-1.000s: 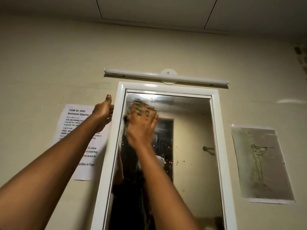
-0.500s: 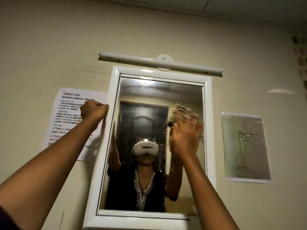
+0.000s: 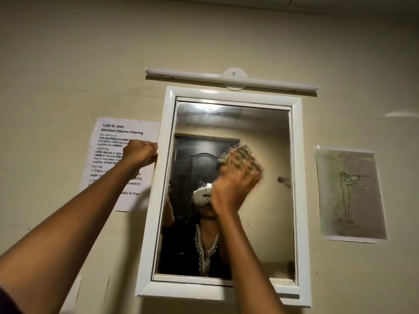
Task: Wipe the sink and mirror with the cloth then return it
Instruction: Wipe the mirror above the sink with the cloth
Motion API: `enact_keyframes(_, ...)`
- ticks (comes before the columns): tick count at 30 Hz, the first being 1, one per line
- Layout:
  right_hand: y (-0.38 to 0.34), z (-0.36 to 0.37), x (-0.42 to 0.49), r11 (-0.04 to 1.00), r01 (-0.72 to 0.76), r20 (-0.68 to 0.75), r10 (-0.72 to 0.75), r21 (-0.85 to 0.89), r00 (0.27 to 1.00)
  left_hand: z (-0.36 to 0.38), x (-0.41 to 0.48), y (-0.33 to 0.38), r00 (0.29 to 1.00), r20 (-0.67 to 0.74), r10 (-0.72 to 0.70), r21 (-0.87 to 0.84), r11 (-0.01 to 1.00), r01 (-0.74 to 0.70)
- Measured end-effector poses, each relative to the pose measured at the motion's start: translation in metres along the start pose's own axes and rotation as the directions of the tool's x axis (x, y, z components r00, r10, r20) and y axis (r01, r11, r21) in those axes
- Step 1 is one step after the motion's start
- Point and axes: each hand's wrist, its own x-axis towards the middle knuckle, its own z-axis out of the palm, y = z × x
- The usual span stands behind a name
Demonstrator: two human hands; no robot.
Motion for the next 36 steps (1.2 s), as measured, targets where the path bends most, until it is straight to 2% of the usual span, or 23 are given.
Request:
enact_keyframes(2, -0.04, 0.012, -0.02, 0.965, 0.258, 0.138, -0.261, 0.038, 0.956, -0.001, -0.001, -0.002, 0.999, 0.027, -0.016, -0.048, 0.999, 0.017)
enact_keyframes(5, -0.074, 0.035, -0.06, 0.862, 0.506, 0.25, -0.498, 0.034, 0.831, 0.002, -0.007, -0.008, 1.0, 0.003, -0.001, 0.011, 1.0, 0.001)
enact_keyframes(8, -0.066, 0.041, -0.075, 0.772, 0.634, 0.343, -0.609, 0.047, 0.715, 0.004, -0.013, -0.02, 0.993, -0.099, 0.063, 0.211, 0.977, -0.041)
enact_keyframes(10, -0.044, 0.031, -0.066, 0.71, 0.702, 0.355, -0.671, 0.058, 0.651, 0.008, -0.017, -0.028, 0.986, -0.142, 0.084, 0.226, 0.973, -0.05)
enact_keyframes(12, -0.017, 0.017, -0.052, 0.709, 0.705, 0.331, -0.666, 0.002, 0.669, 0.011, -0.021, -0.031, 0.985, -0.164, 0.052, 0.161, 0.987, -0.025)
enact_keyframes(14, 0.015, 0.002, -0.034, 0.792, 0.606, 0.298, -0.564, -0.067, 0.77, 0.011, -0.022, -0.035, 0.987, -0.158, 0.033, 0.135, 0.991, -0.011)
enact_keyframes(17, 0.073, -0.03, -0.012, 0.921, 0.337, 0.19, -0.301, -0.197, 0.935, 0.01, -0.021, -0.045, 0.983, -0.175, 0.049, 0.154, 0.988, -0.022)
enact_keyframes(19, 0.113, -0.052, -0.016, 0.962, 0.135, 0.11, -0.111, -0.238, 0.988, 0.011, -0.035, -0.045, 0.978, -0.193, 0.079, 0.191, 0.981, -0.041)
enact_keyframes(23, 0.146, -0.06, -0.073, 0.969, -0.127, 0.009, 0.132, -0.212, 0.991, 0.012, -0.054, -0.043, 0.977, -0.186, 0.1, 0.264, 0.963, -0.048)
enact_keyframes(26, 0.128, -0.042, -0.091, 0.948, -0.304, -0.047, 0.301, -0.099, 0.953, 0.007, -0.055, -0.047, 0.983, -0.169, 0.075, 0.284, 0.958, -0.025)
enact_keyframes(28, 0.102, -0.032, -0.087, 0.942, -0.335, -0.022, 0.335, -0.019, 0.942, 0.005, -0.054, -0.05, 0.986, -0.152, 0.063, 0.295, 0.955, -0.015)
enact_keyframes(30, 0.069, -0.021, -0.087, 0.978, -0.209, 0.011, 0.21, -0.01, 0.978, 0.003, -0.053, -0.053, 0.989, -0.136, 0.057, 0.279, 0.96, -0.017)
enact_keyframes(32, 0.032, -0.007, -0.095, 1.0, 0.001, 0.111, -0.001, 0.0, 0.994, 0.002, -0.05, -0.057, 0.99, -0.134, 0.046, 0.253, 0.967, -0.011)
enact_keyframes(34, -0.003, 0.008, -0.109, 0.973, 0.226, 0.222, -0.233, 0.053, 0.947, 0.0, -0.048, -0.06, 0.992, -0.128, 0.012, 0.181, 0.983, 0.012)
enact_keyframes(36, -0.027, 0.021, -0.126, 0.902, 0.423, 0.333, -0.427, 0.089, 0.841, -0.001, -0.05, -0.062, 0.992, -0.12, -0.039, 0.098, 0.994, 0.05)
